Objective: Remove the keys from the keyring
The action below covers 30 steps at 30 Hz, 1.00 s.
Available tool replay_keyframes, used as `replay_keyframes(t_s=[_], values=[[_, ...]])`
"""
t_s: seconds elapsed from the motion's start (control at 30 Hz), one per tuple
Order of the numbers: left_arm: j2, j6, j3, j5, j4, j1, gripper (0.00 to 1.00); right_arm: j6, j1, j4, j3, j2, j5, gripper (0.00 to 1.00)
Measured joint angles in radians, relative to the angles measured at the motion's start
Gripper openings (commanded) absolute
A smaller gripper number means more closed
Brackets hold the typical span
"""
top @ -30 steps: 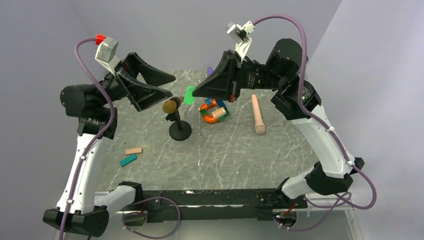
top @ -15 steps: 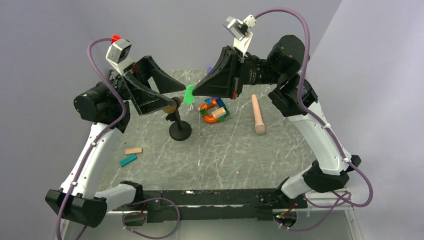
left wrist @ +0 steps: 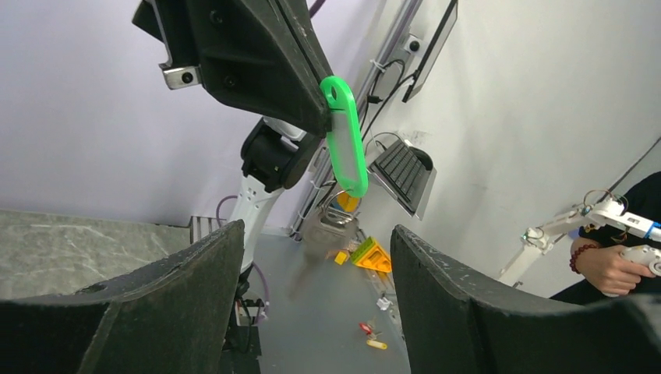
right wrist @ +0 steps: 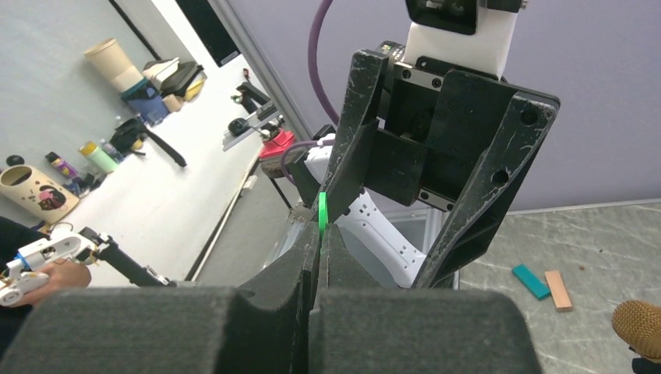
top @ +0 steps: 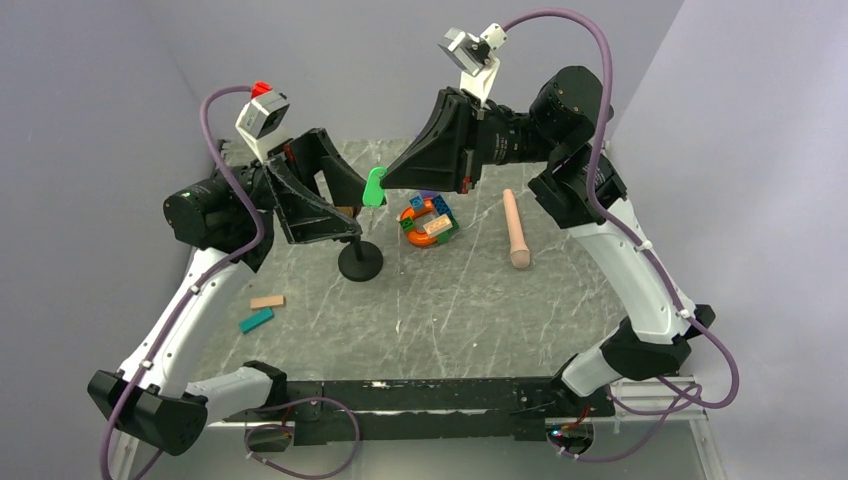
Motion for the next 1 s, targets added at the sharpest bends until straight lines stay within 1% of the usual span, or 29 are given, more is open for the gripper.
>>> replay_keyframes(t_s=[0.17,0.37,0.57,0.67,1.0], values=[[0.000,0.008,0.000,0.008,-0.008,-0.039,0.68,0.012,-0.002,0.015,0.004,0.008,-0.005,0.00],[0.002,0.021,0.000,0.009,-0.027,-0.064,0.62,0.022,-0.002,0.040,0.004,0.011,-0.014,0.00],[0.002,0.038,0.001,0.012,-0.054,-0.071,0.57,0.029,-0.007,0.058,0.002,0.011,-0.024,0.00],[0.002,0.041,0.001,0.016,-0.058,-0.071,0.53,0.037,-0.010,0.078,-0.008,0.011,-0.029,0.00],[0.002,0.045,0.023,0.025,-0.095,-0.072,0.45,0.050,-0.028,0.109,-0.055,0.011,-0.039,0.00]])
